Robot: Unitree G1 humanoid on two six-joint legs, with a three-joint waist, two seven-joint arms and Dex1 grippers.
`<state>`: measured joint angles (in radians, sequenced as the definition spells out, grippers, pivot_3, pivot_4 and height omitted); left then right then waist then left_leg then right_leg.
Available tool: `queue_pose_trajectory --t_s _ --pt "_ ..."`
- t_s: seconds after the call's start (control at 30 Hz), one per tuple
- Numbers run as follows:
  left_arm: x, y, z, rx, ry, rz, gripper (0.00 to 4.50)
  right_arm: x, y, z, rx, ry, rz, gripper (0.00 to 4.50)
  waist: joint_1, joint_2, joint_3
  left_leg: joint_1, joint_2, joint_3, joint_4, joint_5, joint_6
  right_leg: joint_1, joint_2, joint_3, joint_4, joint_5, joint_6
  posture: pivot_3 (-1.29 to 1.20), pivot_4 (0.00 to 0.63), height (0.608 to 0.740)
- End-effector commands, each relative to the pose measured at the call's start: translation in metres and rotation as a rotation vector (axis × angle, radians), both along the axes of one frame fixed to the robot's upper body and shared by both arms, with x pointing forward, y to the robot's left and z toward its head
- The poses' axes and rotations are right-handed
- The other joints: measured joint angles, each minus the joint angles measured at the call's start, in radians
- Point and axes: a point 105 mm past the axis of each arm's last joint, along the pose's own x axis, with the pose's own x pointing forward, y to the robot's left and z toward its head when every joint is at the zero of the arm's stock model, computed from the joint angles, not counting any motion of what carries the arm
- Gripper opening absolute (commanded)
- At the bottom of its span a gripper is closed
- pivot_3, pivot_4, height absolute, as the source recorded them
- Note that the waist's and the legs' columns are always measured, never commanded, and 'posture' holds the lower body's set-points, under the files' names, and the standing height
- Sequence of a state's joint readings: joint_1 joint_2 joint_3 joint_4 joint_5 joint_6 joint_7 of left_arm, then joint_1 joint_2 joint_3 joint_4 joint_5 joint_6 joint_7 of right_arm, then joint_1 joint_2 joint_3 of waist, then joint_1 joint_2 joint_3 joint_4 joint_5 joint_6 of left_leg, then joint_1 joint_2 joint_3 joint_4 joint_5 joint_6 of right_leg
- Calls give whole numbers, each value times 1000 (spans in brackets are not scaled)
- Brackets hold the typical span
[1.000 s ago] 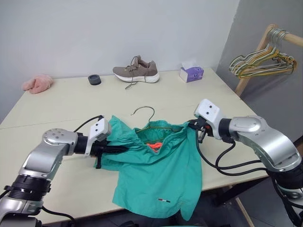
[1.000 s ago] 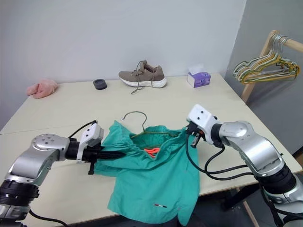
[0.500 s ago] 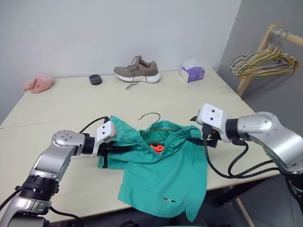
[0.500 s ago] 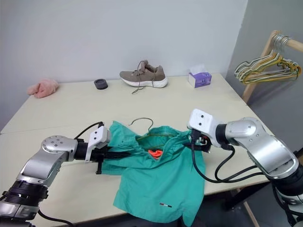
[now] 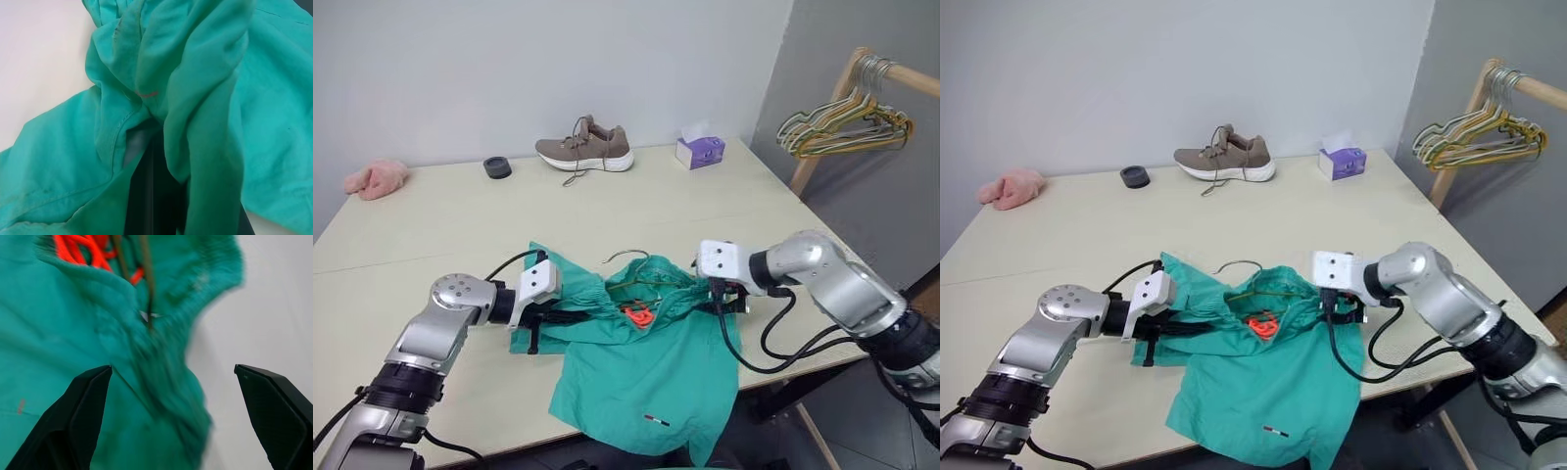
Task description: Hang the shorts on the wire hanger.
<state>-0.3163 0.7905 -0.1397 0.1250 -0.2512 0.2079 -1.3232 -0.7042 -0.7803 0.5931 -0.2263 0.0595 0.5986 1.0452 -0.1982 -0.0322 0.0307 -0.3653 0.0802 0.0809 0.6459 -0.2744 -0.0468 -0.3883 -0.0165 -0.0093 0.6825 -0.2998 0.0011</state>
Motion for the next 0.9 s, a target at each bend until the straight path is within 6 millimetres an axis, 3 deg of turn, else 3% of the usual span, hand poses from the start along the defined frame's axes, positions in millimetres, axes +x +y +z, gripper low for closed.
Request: queue_pose_trajectory --t_s 0.03,0.33,0.37,0.43,0.57,0.73,0.9 --pt "2 -7 12 -17 -44 -28 0 7 6 6 -28 -41 46 3397 0 0 0 0 0 0 0 0 0 0 0 0 0 0 0 -206 0 740" --pt "0 -18 21 -82 -41 -21 0 13 11 0 -45 -32 70 181 2 0 0 0 0 0 1 0 0 0 -1 0 0 1 -1 -204 0 740" --pt "1 -18 23 -90 -43 -18 0 13 11 0 -45 -32 71 9 2 0 0 0 0 0 1 0 0 0 -1 0 0 1 -1 -204 0 740" --pt "5 -19 29 -125 -29 13 0 13 9 3 -38 -32 68 9 1 0 0 0 0 0 1 0 0 0 -1 0 1 1 -1 -207 0 740" --pt "14 -18 47 -223 0 65 1072 11 4 8 -29 -25 63 0 3 0 0 -1 -1 0 1 0 0 0 -1 -1 1 1 -1 -209 0 740" --pt "32 13 51 -163 -56 182 2613 1 -7 12 -7 25 36 0 0 0 0 0 -1 0 1 0 0 0 0 -1 1 1 -1 -219 0 740" --pt "61 51 52 -56 -244 363 4080 -4 -26 9 51 117 -96 0 0 0 0 0 0 0 1 0 0 0 -1 -1 1 1 -1 -212 0 740"
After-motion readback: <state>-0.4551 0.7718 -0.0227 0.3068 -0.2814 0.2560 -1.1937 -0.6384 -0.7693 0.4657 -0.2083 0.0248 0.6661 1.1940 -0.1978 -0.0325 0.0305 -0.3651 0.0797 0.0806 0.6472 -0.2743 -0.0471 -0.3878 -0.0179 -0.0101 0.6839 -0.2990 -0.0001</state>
